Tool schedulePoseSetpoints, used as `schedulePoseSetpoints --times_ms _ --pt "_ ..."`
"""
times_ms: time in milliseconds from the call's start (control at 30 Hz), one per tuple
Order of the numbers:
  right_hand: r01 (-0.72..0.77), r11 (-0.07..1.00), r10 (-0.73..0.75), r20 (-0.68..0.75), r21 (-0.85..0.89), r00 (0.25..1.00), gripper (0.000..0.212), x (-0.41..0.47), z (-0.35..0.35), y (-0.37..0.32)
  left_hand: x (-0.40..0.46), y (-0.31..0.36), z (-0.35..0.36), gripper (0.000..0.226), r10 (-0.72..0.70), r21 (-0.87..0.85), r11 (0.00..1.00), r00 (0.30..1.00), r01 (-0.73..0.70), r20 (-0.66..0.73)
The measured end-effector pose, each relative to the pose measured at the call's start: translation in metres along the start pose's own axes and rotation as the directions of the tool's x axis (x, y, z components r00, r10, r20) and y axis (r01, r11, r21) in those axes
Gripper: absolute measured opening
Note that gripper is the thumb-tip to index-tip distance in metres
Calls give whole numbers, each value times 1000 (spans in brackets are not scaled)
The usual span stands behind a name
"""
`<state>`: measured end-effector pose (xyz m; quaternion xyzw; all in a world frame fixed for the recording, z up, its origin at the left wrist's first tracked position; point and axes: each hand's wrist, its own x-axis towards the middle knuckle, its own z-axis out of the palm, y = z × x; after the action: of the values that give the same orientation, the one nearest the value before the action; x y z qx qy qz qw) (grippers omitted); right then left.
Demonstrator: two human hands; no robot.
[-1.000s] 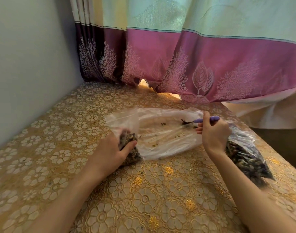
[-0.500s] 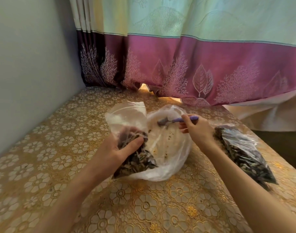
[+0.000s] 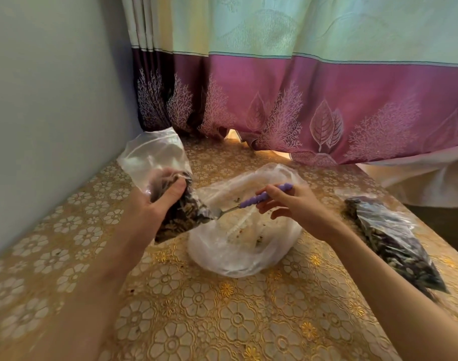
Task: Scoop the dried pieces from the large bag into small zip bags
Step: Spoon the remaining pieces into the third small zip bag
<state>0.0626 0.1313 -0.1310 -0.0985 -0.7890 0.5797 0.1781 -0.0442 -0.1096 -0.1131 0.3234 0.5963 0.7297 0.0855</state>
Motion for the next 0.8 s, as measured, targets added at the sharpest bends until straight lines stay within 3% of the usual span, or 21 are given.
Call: schedulePoseSetpoints --times_ms 167,267,400,533,633,800 --pt "-16 997 13 35 75 999 32 -6 0 -2 2 -19 1 10 -260 -1 965 964 261 55" --pt "-33 995 28 47 98 998 36 -11 -6 -2 0 -18 3 15 -317 -14 947 942 320 110" --pt "-34 984 59 -139 173 989 31 -16 -16 2 -2 -8 2 29 -259 1 964 940 266 222" --pt "28 984 42 -387 174 921 34 -15 -21 9 -3 -10 10 21 -96 -5 995 986 98 139" --pt "45 989 26 -469 140 883 37 -10 -18 13 -6 -19 19 20 -22 40 999 992 17 123" --pt "56 996 -7 -581 67 814 39 -1 -8 15 -8 -38 26 5 -21 208 977 965 -35 262"
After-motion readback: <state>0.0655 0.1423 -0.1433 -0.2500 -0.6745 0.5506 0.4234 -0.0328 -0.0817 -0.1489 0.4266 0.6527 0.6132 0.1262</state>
